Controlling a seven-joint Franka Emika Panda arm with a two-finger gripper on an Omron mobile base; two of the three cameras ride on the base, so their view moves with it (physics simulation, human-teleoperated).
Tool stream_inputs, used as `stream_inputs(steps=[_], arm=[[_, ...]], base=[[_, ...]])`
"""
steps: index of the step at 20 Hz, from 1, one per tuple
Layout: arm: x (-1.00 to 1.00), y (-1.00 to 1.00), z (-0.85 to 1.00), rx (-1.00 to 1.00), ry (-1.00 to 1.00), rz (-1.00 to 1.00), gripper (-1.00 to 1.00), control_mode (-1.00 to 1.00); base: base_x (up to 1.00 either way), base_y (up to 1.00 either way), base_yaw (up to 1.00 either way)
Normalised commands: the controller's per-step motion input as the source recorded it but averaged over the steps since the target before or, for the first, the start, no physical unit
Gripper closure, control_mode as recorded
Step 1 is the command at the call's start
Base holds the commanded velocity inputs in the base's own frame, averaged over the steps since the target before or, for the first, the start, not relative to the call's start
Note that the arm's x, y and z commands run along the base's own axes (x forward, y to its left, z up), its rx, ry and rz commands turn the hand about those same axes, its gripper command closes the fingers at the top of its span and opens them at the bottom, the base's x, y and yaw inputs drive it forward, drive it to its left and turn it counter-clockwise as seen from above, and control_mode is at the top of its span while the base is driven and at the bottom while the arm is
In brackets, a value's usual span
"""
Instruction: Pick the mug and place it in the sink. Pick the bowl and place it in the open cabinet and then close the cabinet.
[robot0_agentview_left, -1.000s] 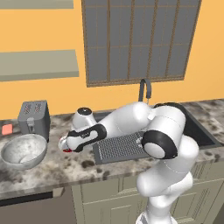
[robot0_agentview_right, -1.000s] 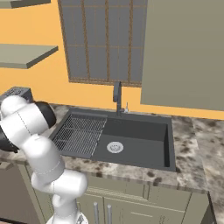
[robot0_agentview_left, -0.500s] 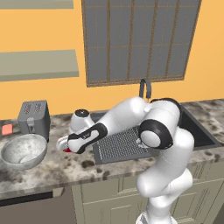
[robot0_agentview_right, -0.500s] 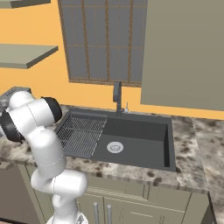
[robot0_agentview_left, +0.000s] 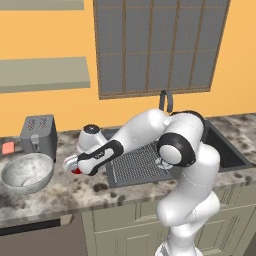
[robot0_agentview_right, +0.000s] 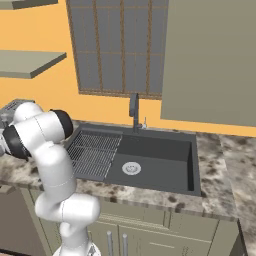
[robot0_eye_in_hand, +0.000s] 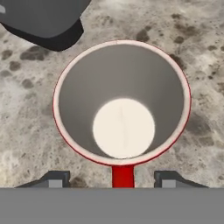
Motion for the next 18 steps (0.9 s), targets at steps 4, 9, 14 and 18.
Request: stream_inputs(steps=[4, 9, 14, 18], arm=[[0.0, 0.0, -0.02, 0.0, 0.0, 0.0, 1.0, -1.0], [0.0, 0.0, -0.12, 0.0, 0.0, 0.0, 1.0, -1.0], [-0.06, -0.03, 0.0, 0.0, -0.05, 0.0, 1.0, -1.0], [-0.35, -0.52, 0.43, 0.02, -0.28, -0.04, 1.0, -1.0]], base=[[0.0, 0.0, 0.0], [0.0, 0.0, 0.0], [0.0, 0.0, 0.0], [0.0, 0.0, 0.0]])
